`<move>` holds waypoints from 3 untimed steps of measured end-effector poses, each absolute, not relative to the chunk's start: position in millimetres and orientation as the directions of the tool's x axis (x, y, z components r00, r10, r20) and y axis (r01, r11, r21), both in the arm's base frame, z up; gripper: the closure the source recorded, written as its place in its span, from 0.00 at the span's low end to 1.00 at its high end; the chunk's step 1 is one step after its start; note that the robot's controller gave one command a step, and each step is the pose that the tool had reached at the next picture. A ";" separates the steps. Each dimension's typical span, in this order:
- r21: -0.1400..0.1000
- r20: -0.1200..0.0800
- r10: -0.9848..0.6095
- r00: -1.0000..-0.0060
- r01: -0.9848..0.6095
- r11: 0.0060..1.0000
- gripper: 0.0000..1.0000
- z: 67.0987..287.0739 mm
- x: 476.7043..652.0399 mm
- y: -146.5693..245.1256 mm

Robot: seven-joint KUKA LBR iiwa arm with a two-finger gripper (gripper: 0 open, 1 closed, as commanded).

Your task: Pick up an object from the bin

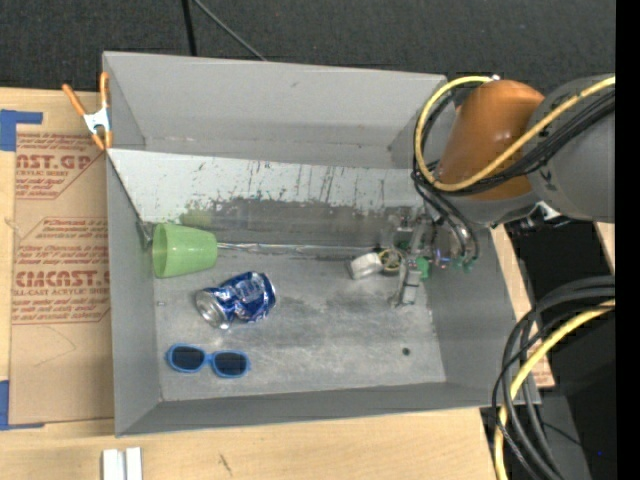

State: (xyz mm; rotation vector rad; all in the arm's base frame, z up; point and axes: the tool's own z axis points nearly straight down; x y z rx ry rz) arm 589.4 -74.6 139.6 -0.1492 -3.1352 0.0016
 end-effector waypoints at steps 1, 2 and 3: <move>0.005 -0.004 0.158 -0.987 0.158 0.987 0.00 67.8 593.9 -109.3; 0.003 -0.006 0.156 -0.988 0.156 0.988 1.00 72.3 595.2 -109.6; -0.001 -0.009 0.162 -0.987 0.162 0.987 1.00 153.4 559.5 -133.5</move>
Offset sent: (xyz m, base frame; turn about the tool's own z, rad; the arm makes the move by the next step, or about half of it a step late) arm 0.0033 -0.0372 -0.0696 0.0633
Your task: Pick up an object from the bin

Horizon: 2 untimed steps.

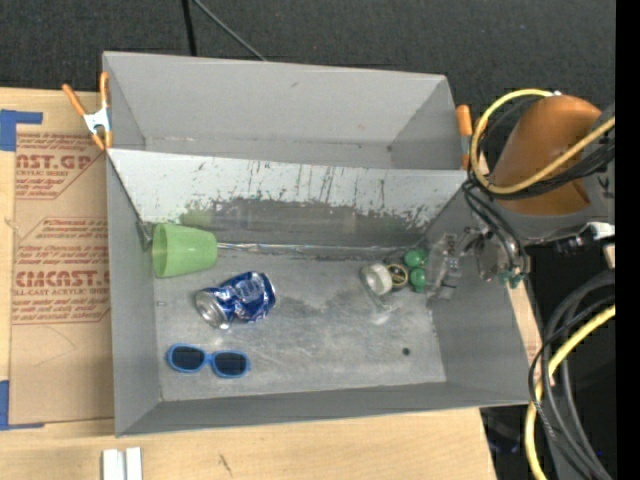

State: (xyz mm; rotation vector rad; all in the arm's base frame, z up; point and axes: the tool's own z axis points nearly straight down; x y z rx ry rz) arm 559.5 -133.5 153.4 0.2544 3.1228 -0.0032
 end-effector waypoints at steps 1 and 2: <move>0.000 -0.002 0.160 -0.987 0.160 0.987 0.00 148.5 558.9 -131.8; 0.001 -0.001 0.350 -0.937 0.350 0.937 0.00 87.0 587.1 -119.4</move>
Offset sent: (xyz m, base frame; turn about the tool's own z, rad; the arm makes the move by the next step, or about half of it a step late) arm 0.0000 0.0000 0.0000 0.0000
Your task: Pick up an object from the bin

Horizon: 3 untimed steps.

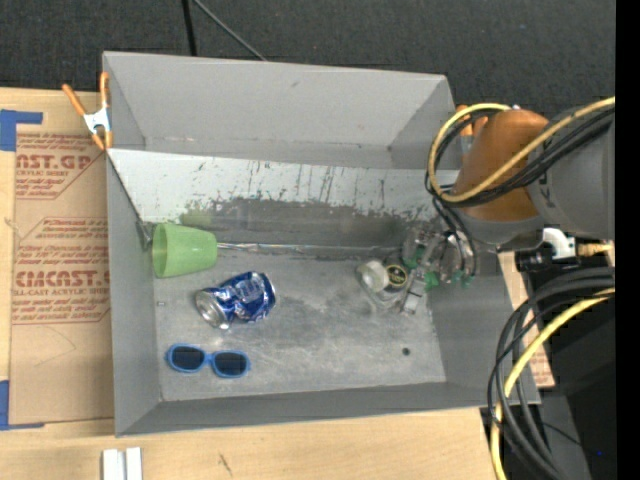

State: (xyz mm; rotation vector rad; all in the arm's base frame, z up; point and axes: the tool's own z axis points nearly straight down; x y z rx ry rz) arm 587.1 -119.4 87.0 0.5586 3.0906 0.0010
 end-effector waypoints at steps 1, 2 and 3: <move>0.000 -0.002 -0.044 -0.999 -0.044 0.999 0.00 78.3 555.3 -114.3; 0.002 -0.005 -0.010 -1.000 -0.010 1.000 0.00 69.6 594.5 -72.2; 0.000 -0.001 -0.002 -1.000 -0.002 1.000 0.00 69.5 584.4 -89.7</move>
Offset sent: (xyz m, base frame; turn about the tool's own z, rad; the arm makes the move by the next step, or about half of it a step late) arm -0.0322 0.0045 -0.0085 -0.4001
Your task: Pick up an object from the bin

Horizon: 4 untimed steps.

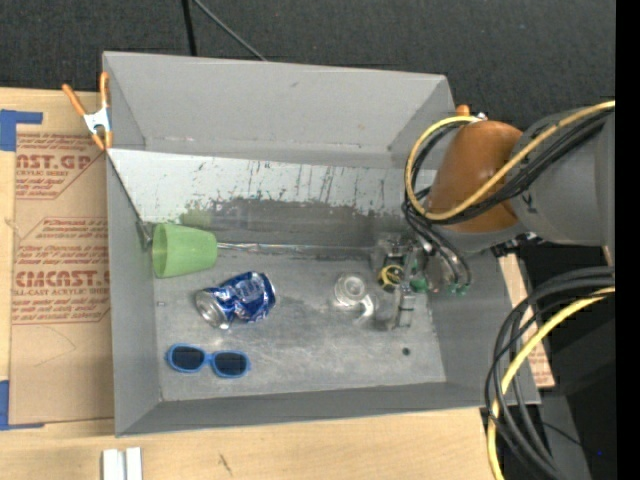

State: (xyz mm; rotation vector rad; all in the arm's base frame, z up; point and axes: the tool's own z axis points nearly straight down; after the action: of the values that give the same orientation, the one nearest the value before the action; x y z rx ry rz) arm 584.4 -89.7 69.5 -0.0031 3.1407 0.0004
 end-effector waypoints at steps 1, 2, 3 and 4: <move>0.000 -0.003 -0.092 -0.996 -0.092 0.996 0.00 70.8 591.9 -89.7; 0.000 -0.003 -0.144 -0.990 -0.144 0.990 0.00 69.9 589.7 -108.9; 0.001 -0.003 0.044 -0.999 0.044 0.999 0.00 69.9 591.0 -123.2; 0.000 -0.001 -0.043 -0.999 -0.043 0.999 0.00 69.7 567.0 -116.4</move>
Offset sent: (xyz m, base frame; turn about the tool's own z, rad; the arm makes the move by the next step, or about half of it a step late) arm 0.0069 -0.0012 0.0014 -0.0896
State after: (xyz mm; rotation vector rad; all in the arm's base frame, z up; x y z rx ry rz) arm 567.0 -116.4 69.7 -0.0674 3.1399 0.0008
